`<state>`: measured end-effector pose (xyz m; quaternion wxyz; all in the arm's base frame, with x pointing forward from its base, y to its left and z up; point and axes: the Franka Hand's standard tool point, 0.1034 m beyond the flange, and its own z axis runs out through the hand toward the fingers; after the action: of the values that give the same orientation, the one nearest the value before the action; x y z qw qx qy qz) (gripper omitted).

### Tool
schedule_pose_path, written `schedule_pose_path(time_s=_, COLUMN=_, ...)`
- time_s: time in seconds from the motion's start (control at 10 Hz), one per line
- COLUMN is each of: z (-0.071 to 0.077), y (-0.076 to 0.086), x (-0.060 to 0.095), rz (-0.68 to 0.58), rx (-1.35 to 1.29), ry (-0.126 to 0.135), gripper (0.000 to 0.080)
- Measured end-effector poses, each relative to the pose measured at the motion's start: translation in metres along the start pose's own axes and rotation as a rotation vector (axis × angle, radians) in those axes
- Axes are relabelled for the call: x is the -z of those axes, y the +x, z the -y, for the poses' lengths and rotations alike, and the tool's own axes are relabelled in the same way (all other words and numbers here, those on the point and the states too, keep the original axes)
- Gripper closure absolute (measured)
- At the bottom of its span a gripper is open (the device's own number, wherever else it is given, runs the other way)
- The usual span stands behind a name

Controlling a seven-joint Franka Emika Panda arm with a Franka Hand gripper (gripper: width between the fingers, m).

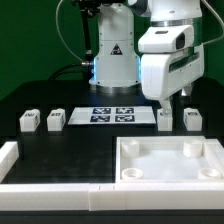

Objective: Assemble one leg

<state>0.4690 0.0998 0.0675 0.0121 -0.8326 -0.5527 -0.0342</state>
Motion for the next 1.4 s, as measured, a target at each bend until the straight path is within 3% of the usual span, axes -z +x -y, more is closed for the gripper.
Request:
schedule_pose_path(time_s=0.3, z=0.0, y=0.0, x=0.0, rz=0.0, rx=0.0, ry=0.0, gripper=0.0151)
schedule_pose_path(time_s=0.6, z=0.023, y=0.012, x=0.005, rz=0.018, rx=-0.541, ry=0.017, gripper=0.0151)
schedule_pose_path(time_s=0.7, z=0.022, y=0.014, x=0.02, rz=0.027, rx=-0.744, ry=0.023, gripper=0.0151)
schedule_pose_path(time_s=0.8, z=0.031, y=0.02, x=0.021, rz=0.029, rx=-0.964, ry=0.025, gripper=0.0151)
schedule_pose_path(time_s=1.0, z=0.038, y=0.025, x=0.01, rz=0.033, rx=-1.193, ry=0.06, gripper=0.0151)
schedule_pose_path(time_s=1.3, z=0.039, y=0.024, x=0.01, rz=0.066, rx=-1.16, ry=0.076, gripper=0.0151)
schedule_pose_path(time_s=1.4, z=0.046, y=0.02, x=0.009, rz=0.155, rx=-1.152, ry=0.119, gripper=0.0151)
